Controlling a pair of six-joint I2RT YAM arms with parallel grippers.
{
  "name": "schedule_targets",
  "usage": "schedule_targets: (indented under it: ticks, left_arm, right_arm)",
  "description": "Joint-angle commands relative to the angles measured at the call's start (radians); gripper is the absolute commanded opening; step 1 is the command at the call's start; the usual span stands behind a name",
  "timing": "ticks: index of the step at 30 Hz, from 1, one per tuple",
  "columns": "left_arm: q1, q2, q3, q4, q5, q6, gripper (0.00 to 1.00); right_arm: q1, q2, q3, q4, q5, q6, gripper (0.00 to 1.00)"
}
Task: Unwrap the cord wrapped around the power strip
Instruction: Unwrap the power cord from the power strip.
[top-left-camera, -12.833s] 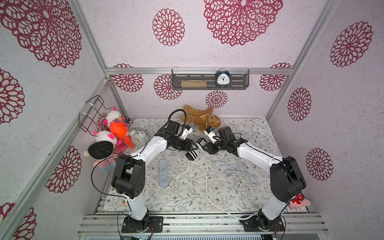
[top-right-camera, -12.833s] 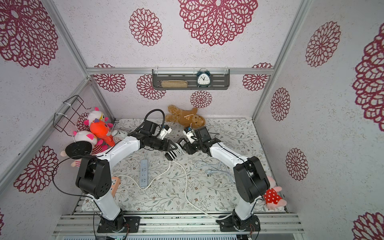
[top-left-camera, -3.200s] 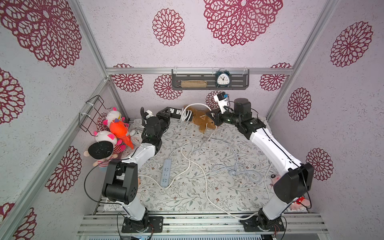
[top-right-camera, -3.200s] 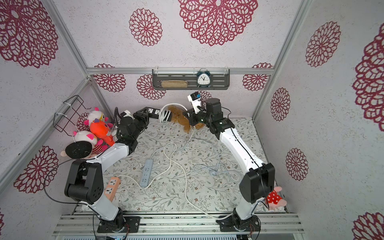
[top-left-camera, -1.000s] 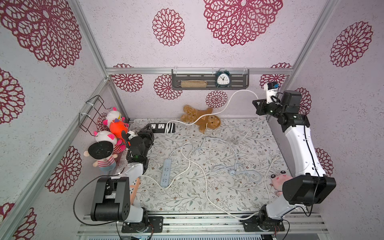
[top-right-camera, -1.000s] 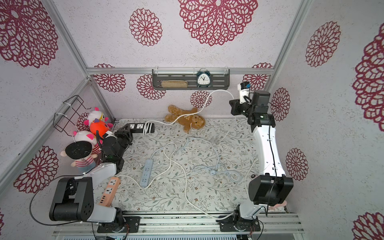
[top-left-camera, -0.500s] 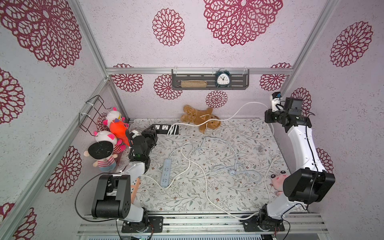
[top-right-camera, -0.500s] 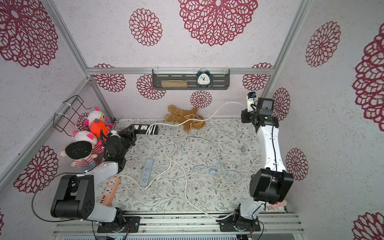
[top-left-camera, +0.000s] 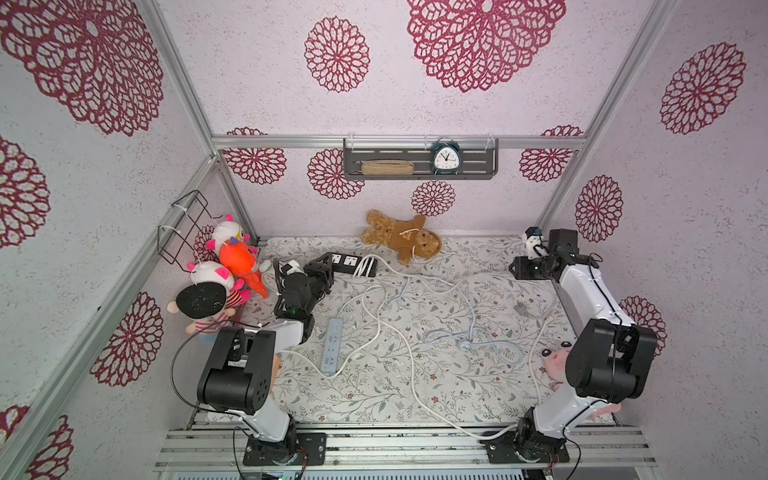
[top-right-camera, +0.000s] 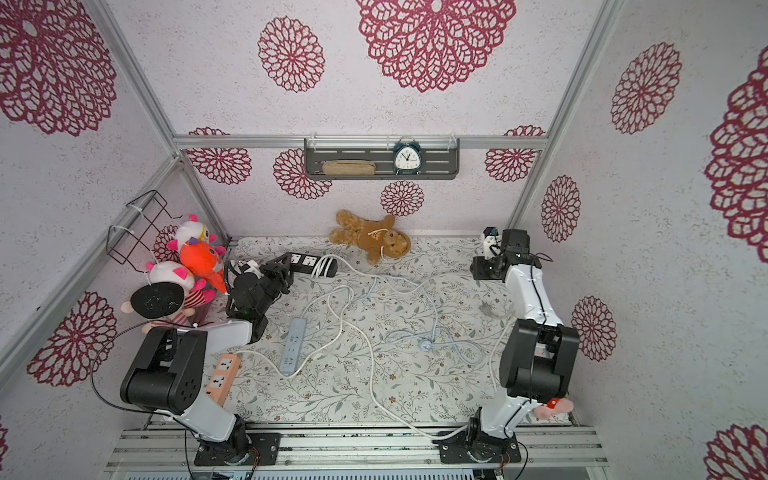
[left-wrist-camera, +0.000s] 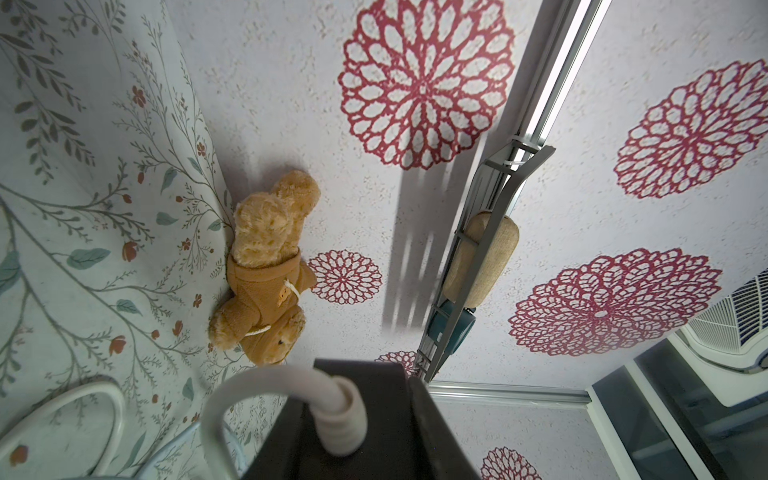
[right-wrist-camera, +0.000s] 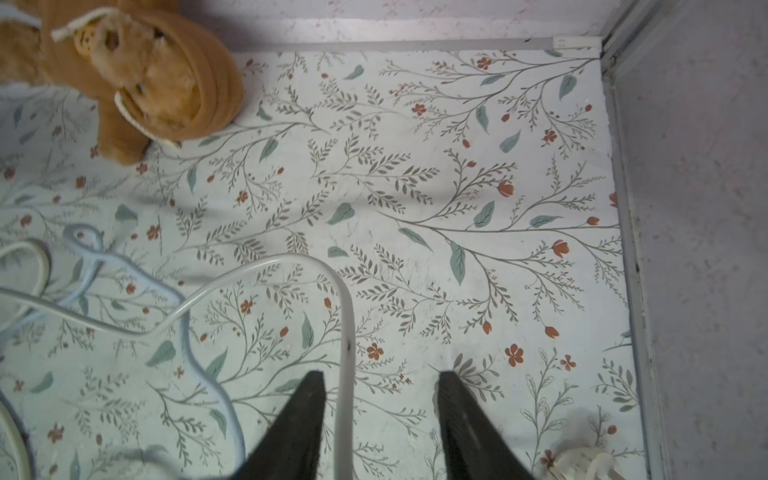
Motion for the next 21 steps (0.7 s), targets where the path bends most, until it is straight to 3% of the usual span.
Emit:
schedule_targets:
  ticks: [1,6,10,14,21]
  left_arm:
    - [-0.030,0.006,0.067,0.088,-0.019,-0.016,0.00]
    - [-0.071,0.022,0.114,0.055,0.004,-0.008,0.00]
    - [-0.091,0.001,0.123,0.004,0.019,-0.014,0.00]
    - [-0.100,-0.034,0.120,-0.054,0.037,-0.006,0.00]
    - [-0.101,-0.062,0.112,-0.076,0.056,-0.026,0.00]
  right_arm:
    - [0.049,-0.163,-0.028,0.078,-0.119,0.063,0.59]
    - [0.217,-0.186,-0.052,0.164,-0.325,0.118,0.64]
    - [0.352,-0.138,-0.059,0.265,-0.343,0.133,0.69]
    - [0.440,-0.066,-0.086,0.446,-0.437,0.216,0.78]
    - [0.540,0.100,-0.089,0.641,-0.392,0.241,0.79]
